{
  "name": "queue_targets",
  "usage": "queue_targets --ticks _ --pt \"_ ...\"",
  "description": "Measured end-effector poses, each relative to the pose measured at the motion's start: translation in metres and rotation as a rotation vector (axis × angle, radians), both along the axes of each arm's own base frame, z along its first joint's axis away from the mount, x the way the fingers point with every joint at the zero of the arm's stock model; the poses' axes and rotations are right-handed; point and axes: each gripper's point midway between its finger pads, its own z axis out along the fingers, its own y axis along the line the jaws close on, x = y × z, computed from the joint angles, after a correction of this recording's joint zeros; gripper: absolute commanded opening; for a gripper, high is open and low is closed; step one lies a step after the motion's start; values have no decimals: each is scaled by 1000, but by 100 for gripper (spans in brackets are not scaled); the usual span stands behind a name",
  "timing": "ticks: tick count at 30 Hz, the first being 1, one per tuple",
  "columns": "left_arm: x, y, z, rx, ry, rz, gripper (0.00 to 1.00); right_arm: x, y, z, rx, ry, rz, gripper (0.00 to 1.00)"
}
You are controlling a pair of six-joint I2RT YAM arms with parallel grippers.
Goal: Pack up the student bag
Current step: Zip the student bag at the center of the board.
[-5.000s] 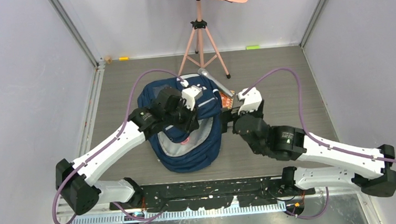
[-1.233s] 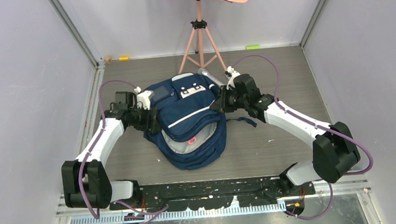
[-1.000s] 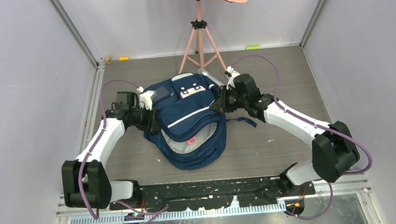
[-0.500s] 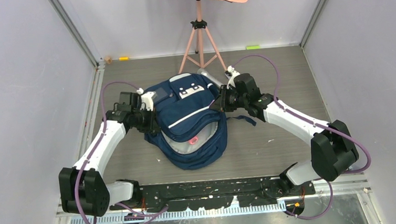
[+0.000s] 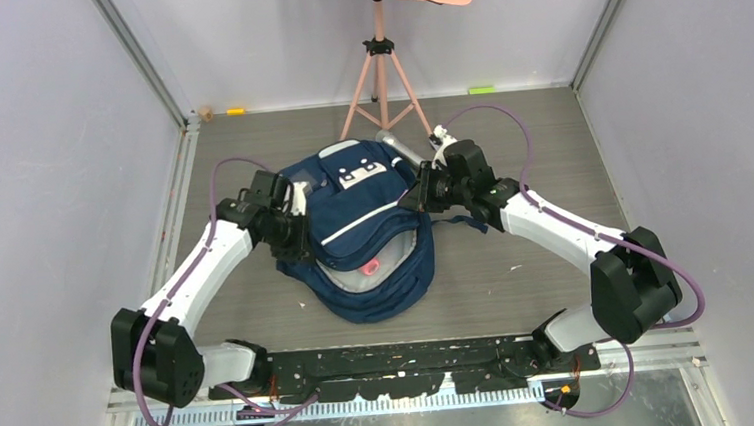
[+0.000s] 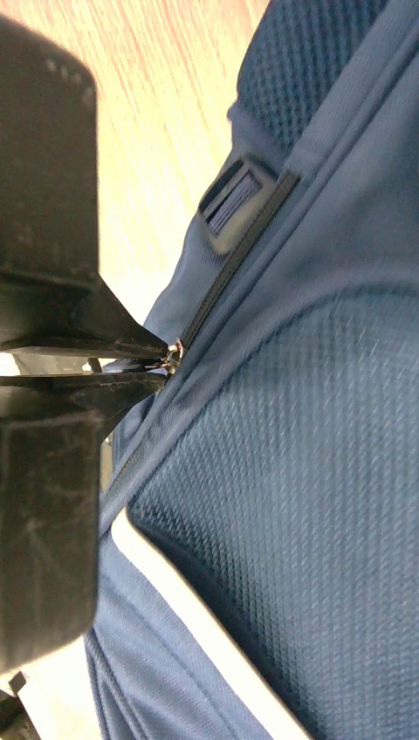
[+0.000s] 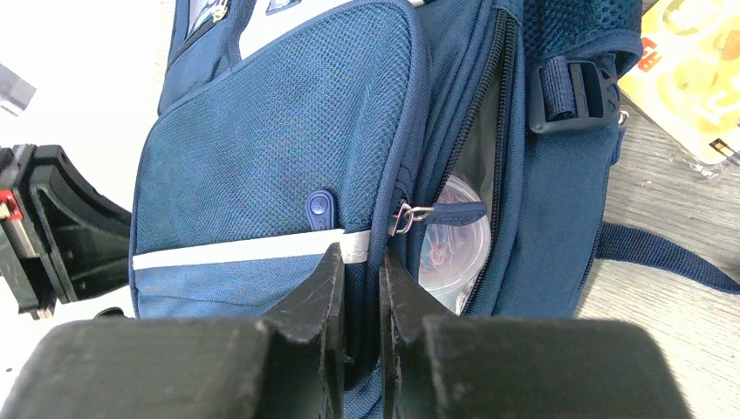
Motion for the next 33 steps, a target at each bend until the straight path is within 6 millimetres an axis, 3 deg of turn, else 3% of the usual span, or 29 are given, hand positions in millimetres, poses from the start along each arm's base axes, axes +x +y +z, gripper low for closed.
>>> queue_targets --ticks 11,16,24,33 --pt "-46 -39 5 -95 6 26 0 2 0 0 4 3 -20 0" --pt "-53 -52 8 -129 -26 62 0 3 0 -1 11 6 -34 0" --pt "-70 -93 9 -154 -83 36 0 5 1 -4 23 -10 -58 0" --pt "-69 -136 6 -154 -161 60 0 9 -1 -5 16 -53 -115 1"
